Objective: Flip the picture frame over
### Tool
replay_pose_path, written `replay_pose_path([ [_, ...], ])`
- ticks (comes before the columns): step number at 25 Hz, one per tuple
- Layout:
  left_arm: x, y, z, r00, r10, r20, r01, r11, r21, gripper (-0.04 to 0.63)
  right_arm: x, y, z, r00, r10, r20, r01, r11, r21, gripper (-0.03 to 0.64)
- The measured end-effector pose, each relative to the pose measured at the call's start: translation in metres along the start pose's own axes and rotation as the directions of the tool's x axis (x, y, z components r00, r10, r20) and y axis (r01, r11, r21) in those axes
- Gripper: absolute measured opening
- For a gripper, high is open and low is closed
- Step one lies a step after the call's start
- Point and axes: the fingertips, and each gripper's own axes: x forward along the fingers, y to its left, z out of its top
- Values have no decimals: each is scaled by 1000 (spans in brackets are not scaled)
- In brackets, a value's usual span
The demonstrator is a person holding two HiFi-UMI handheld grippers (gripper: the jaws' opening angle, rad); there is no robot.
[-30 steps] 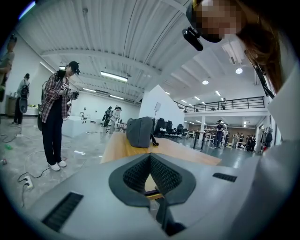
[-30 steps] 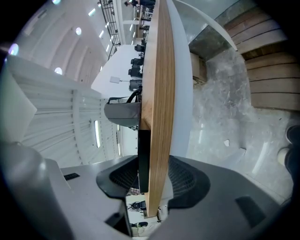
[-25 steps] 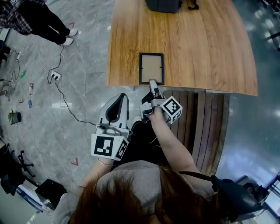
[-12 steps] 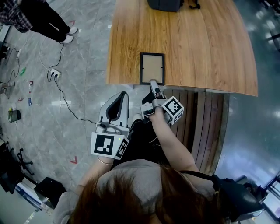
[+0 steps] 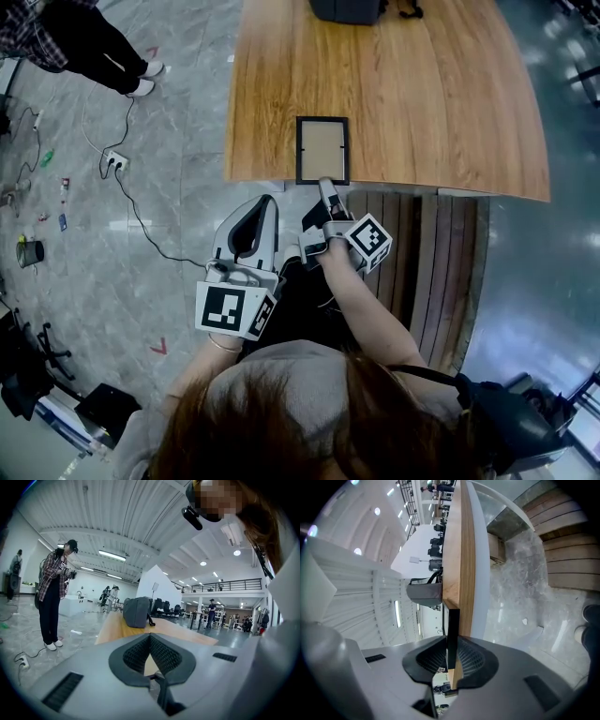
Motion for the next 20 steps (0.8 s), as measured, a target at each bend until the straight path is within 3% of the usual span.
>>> replay_pose_path([
  [7, 0, -3, -2, 1000, -8, -2, 8, 1000, -4, 6, 1, 0, 0, 1000, -11, -15, 10, 999, -38, 91],
  [15, -4, 0, -3, 1000, -2, -4, 2, 1000, -17, 6, 2, -3, 1, 1000, -11, 2, 11, 999, 35, 92],
  [20, -4, -1, -4, 1000, -8, -3, 8, 1000, -23, 6, 2, 1, 0, 1000, 9, -13, -9, 1000, -12, 92],
])
